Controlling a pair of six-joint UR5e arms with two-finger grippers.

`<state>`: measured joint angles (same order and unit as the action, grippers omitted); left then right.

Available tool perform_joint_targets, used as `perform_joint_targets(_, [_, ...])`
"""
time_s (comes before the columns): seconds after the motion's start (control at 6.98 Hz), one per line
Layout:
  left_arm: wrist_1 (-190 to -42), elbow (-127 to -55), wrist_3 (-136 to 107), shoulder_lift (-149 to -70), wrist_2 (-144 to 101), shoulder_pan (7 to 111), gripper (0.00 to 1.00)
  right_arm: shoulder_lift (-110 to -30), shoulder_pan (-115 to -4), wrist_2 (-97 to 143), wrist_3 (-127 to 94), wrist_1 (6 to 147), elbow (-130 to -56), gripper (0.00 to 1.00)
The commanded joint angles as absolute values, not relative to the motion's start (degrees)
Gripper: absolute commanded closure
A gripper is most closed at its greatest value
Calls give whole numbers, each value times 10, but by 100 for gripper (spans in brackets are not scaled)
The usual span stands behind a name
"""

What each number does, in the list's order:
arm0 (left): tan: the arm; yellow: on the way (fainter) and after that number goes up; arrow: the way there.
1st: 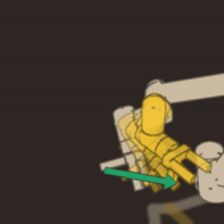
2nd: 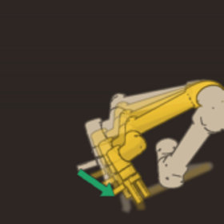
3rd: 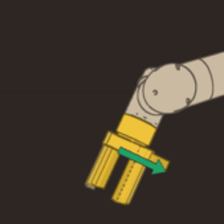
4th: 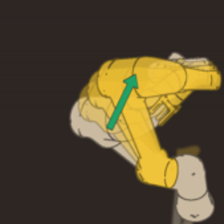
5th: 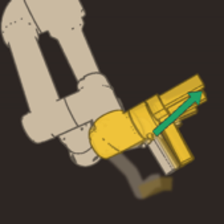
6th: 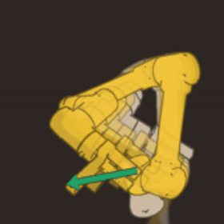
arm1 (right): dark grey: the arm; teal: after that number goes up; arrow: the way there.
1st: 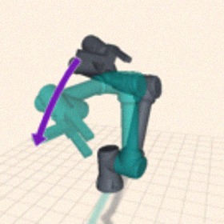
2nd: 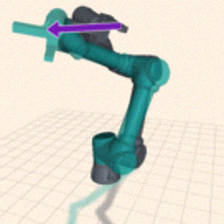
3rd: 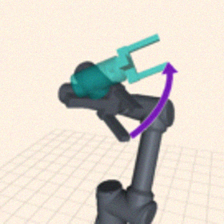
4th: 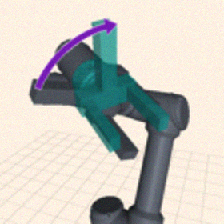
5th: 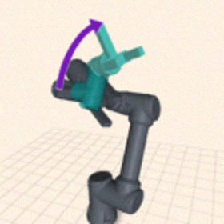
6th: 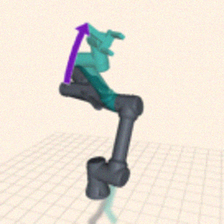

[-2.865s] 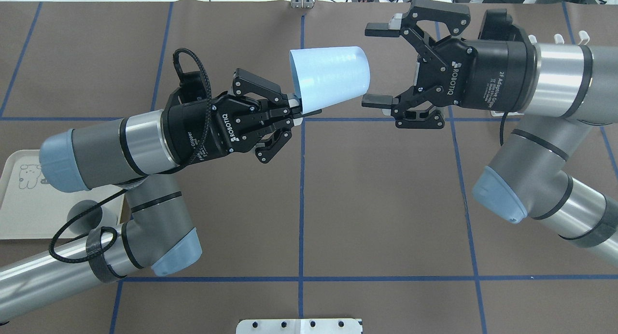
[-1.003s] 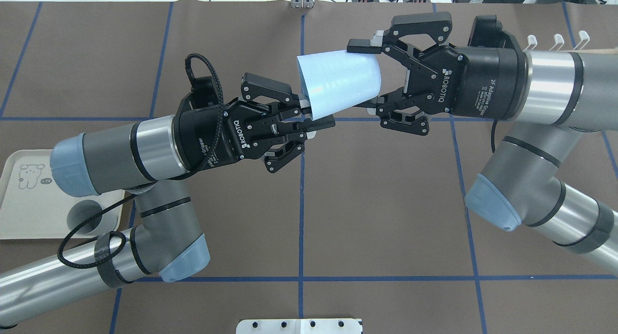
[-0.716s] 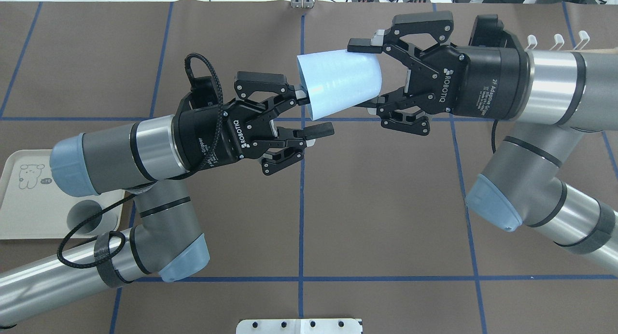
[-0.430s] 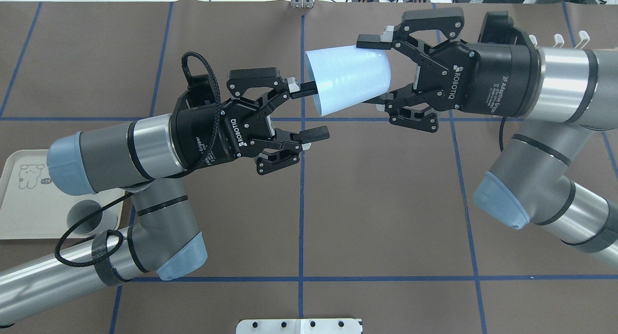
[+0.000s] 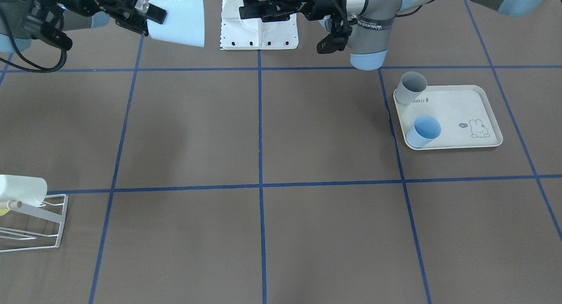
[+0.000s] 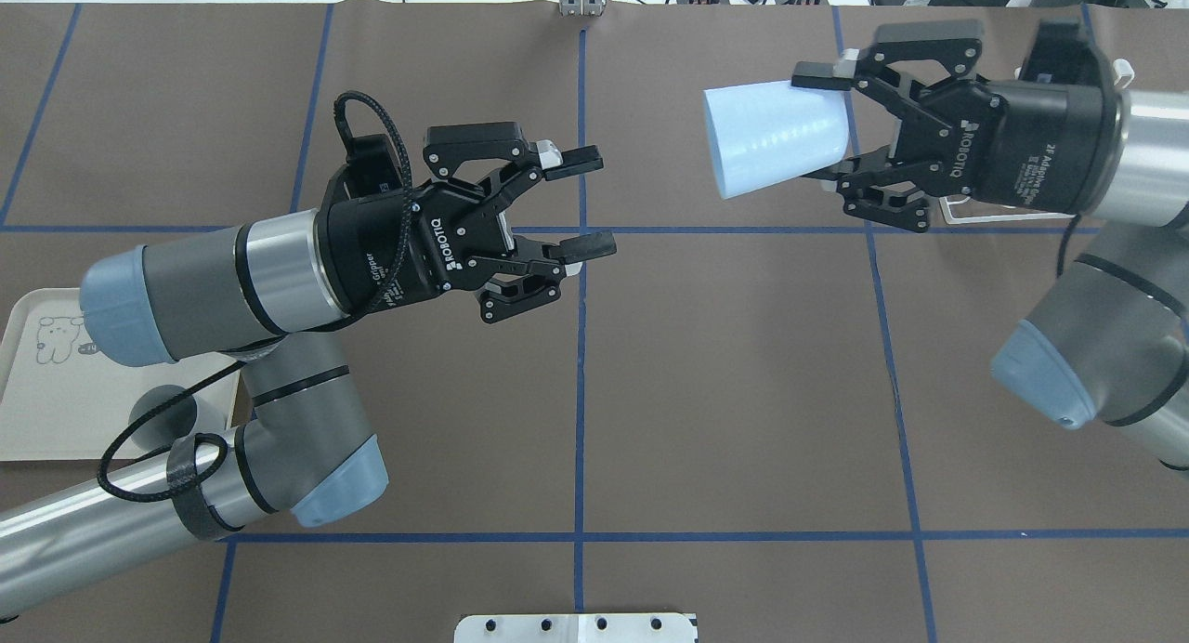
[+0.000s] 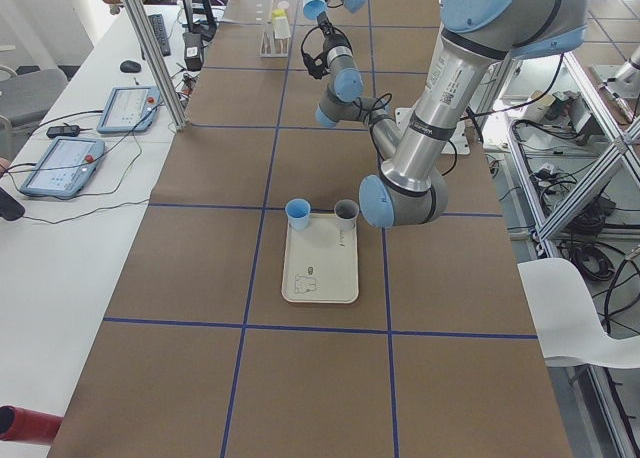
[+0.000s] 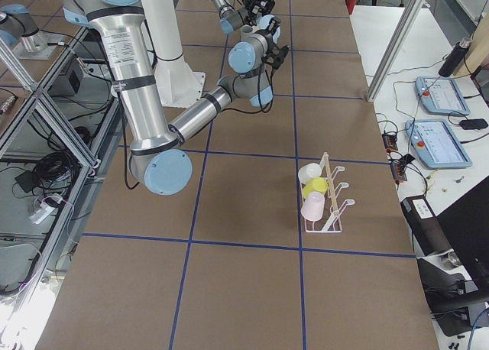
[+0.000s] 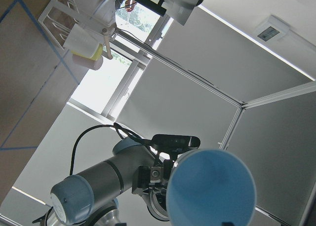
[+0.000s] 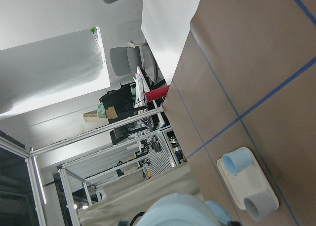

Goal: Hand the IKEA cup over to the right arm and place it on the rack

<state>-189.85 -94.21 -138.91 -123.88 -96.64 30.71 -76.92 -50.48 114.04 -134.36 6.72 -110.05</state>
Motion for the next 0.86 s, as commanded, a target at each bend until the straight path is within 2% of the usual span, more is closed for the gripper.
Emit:
perform_joint_targets(0.0, [-1897,-919,-1332,-1237,-964,321,28,-814,-588,1162,-1242,91,-1063,100])
perform_joint_targets(0.29, [-1897,-892,-1327,-1237,-964,332,27,-803,-648,1193,-1002,245,-1040,100])
perform_joint_targets(0.57, [-1891,-889,-1327,-1236,-962,332,27,-706,-698,1193,-806,527,-1037,100])
perform_joint_targets(0.72, [-1891,-884,-1326,-1236,-945,331,27,-694,-721,1193,-671,615,-1018,100])
